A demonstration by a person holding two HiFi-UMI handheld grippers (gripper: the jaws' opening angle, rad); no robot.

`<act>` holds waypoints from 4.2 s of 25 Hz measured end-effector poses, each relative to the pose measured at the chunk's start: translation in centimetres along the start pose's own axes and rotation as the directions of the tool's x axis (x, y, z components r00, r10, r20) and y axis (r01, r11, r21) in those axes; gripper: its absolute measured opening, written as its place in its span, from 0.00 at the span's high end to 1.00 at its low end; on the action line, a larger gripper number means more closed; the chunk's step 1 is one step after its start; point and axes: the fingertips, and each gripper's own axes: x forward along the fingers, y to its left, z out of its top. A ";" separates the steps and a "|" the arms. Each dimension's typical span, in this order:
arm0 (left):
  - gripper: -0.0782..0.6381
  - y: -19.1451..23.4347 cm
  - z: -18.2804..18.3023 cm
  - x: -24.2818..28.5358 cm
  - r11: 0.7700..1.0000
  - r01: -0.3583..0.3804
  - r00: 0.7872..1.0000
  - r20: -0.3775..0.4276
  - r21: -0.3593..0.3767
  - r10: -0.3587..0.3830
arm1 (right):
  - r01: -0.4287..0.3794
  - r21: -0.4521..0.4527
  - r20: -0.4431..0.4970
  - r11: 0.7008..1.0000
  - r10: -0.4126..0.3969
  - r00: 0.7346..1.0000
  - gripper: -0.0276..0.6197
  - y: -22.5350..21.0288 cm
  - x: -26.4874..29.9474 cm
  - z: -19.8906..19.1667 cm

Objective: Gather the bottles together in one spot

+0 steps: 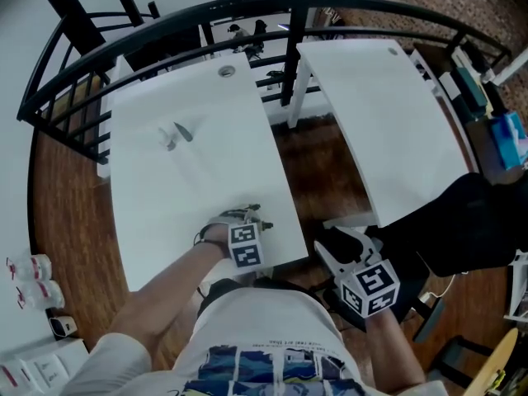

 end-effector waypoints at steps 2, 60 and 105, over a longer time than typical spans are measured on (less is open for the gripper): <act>0.69 0.1 0.1 0.2 1.000 -0.008 1.000 -0.006 0.022 0.009 | -0.012 -0.002 0.000 1.000 0.012 1.000 0.64 -0.1 0.3 0.2; 0.68 -8.8 -28.0 -31.8 0.371 0.203 0.675 0.404 -0.906 0.617 | -0.179 -0.203 0.115 0.963 0.205 0.972 0.84 29.4 26.9 15.1; 0.68 -5.6 -31.3 -29.1 0.092 0.180 0.724 0.195 -0.979 0.662 | -0.031 -0.206 0.061 0.978 0.044 0.997 0.73 21.4 47.3 13.2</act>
